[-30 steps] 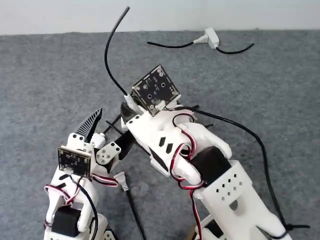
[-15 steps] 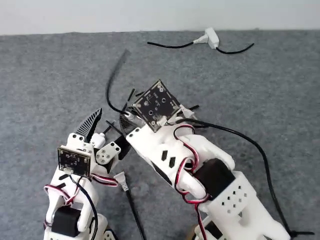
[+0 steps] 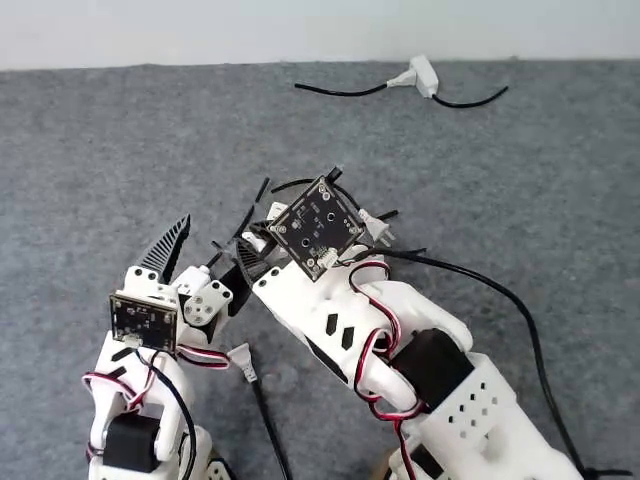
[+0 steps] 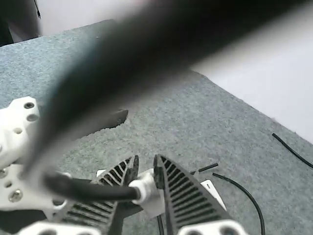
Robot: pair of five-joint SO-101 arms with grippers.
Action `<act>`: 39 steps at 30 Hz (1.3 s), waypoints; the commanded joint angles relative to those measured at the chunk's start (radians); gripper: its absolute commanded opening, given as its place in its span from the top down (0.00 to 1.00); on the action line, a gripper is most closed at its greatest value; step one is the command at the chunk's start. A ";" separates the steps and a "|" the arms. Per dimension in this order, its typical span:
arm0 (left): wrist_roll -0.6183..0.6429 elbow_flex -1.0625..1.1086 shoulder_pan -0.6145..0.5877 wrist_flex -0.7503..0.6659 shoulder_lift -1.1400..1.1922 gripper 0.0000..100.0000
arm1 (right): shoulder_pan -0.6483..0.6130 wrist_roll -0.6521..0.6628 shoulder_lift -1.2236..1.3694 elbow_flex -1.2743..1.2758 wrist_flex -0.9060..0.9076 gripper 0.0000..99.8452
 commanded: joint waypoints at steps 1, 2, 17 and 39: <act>0.015 -0.025 -0.035 -0.038 -0.009 0.68 | 0.001 0.014 -0.028 0.032 -0.001 0.99; 0.015 -0.025 -0.035 -0.038 -0.009 0.68 | 0.001 0.015 -0.028 0.041 -0.004 0.99; 0.017 -0.025 -0.101 -0.038 -0.009 0.68 | 0.002 0.018 -0.024 0.049 -0.005 0.99; 0.011 -0.030 -0.120 -0.038 -0.009 0.68 | 0.004 0.018 -0.024 0.072 -0.025 0.99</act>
